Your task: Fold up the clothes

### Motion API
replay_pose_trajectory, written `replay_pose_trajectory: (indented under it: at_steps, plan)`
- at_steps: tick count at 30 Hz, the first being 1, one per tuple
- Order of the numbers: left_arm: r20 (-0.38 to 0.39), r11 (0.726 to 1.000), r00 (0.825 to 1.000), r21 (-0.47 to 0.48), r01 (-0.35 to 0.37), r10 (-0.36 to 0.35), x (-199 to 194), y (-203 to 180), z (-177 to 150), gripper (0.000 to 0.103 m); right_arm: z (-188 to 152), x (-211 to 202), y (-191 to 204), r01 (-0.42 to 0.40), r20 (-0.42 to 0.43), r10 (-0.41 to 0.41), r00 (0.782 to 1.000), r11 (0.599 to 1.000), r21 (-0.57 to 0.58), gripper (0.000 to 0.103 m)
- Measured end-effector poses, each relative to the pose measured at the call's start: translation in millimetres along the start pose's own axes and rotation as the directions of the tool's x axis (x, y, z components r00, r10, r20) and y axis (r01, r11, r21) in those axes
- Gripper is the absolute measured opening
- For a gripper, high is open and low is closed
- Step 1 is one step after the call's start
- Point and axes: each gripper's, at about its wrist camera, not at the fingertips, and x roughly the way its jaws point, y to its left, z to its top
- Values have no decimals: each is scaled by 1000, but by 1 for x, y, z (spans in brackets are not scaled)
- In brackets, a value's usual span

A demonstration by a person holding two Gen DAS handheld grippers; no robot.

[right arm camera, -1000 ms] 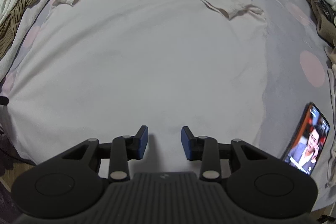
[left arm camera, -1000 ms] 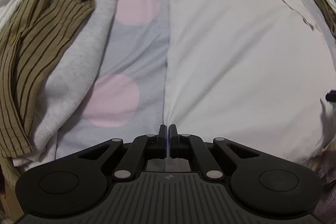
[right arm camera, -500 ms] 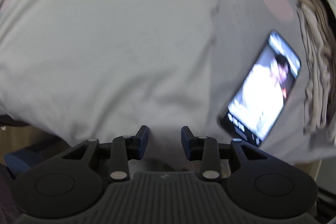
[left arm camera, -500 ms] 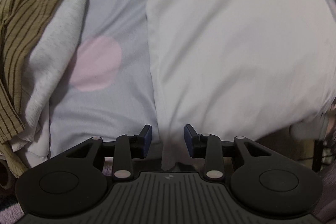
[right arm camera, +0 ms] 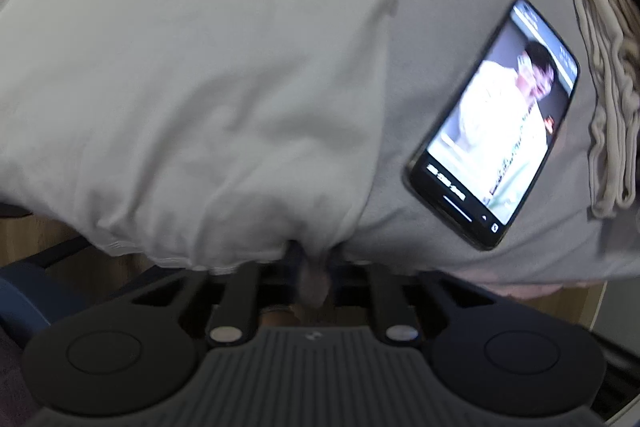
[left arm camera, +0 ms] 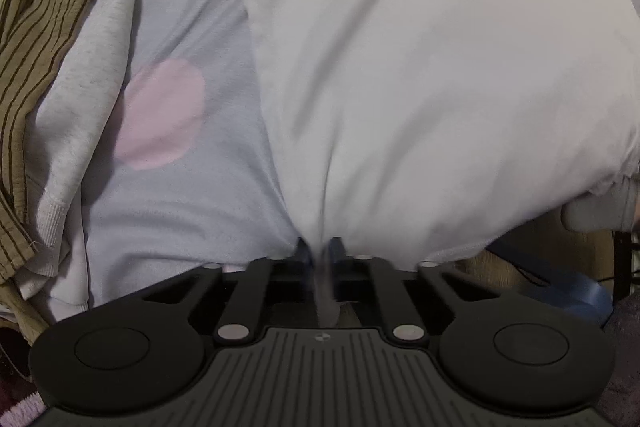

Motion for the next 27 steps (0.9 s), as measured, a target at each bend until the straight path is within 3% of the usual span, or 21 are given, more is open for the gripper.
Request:
replay_pose_trajectory:
  at_steps: [6, 12, 18, 23, 27]
  plan:
    - [11, 996, 997, -24, 80, -80, -28, 12, 3, 1, -5, -33, 6, -23, 20, 23, 1000, 999, -23, 4]
    - [116, 986, 981, -26, 162, -158, -71, 38, 20, 1, -3, -95, -15, -109, 168, 106, 980, 994, 7, 4]
    - [236, 989, 964, -58, 136, -119, -87, 52, 79, 1, 37, -122, -32, -105, 320, 81, 944, 993, 57, 4]
    - [292, 987, 952, -100, 125, -91, -85, 71, 97, 1, 86, -104, -55, -126, 376, 69, 924, 984, 129, 4]
    - [323, 988, 945, -125, 90, -45, -67, 80, 115, 1, 120, -77, -59, -129, 380, 52, 924, 975, 180, 4]
